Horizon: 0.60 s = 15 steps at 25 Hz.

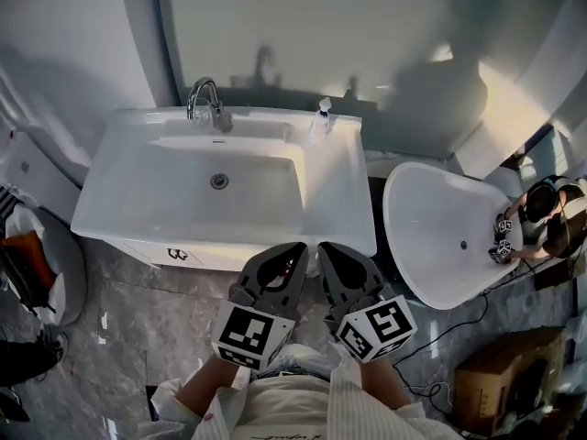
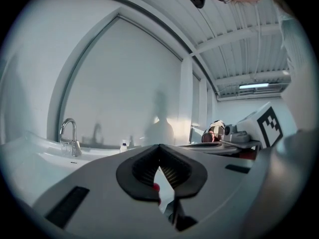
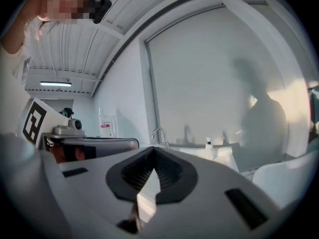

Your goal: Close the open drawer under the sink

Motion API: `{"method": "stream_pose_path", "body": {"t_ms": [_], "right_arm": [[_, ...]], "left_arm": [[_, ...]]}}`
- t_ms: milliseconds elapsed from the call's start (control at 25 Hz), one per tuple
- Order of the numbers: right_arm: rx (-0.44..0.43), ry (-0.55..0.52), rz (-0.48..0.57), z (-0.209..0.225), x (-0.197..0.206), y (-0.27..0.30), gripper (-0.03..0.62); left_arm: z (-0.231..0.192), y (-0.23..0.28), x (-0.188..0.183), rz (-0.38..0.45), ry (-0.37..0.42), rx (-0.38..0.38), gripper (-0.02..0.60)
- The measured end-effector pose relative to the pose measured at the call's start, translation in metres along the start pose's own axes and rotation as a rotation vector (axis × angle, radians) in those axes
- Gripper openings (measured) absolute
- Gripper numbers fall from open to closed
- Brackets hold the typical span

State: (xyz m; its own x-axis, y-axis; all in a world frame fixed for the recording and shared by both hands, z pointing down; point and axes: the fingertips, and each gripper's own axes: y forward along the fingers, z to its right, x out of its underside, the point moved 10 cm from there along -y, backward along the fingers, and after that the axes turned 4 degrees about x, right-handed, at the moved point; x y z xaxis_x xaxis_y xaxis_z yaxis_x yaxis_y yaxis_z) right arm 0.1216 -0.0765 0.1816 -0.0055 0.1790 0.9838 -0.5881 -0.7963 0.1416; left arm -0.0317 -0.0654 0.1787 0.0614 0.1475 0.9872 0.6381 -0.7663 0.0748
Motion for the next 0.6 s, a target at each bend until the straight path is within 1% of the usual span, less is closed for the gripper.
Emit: {"method": "stream_pose_path", "body": {"t_ms": [160,280,440,600], "right_arm": [[-0.027,-0.025,0.014,-0.003,-0.008,0.001,0.009],[-0.037,-0.044,0.024,-0.006,-0.013,0.002,0.009],[-0.036,-0.058,0.033,-0.009,-0.017,0.0,0.009],[-0.03,-0.053,0.035,-0.011,-0.017,-0.001,0.009]], "left_arm": [[0.002,0.001,-0.007,0.002,0.022,0.0,0.015],[0.002,0.001,-0.01,0.002,0.016,-0.002,0.015],[0.0,0.0,-0.01,0.006,0.029,-0.004,0.015],[-0.001,-0.003,-0.008,0.003,0.023,-0.009,0.015]]}}
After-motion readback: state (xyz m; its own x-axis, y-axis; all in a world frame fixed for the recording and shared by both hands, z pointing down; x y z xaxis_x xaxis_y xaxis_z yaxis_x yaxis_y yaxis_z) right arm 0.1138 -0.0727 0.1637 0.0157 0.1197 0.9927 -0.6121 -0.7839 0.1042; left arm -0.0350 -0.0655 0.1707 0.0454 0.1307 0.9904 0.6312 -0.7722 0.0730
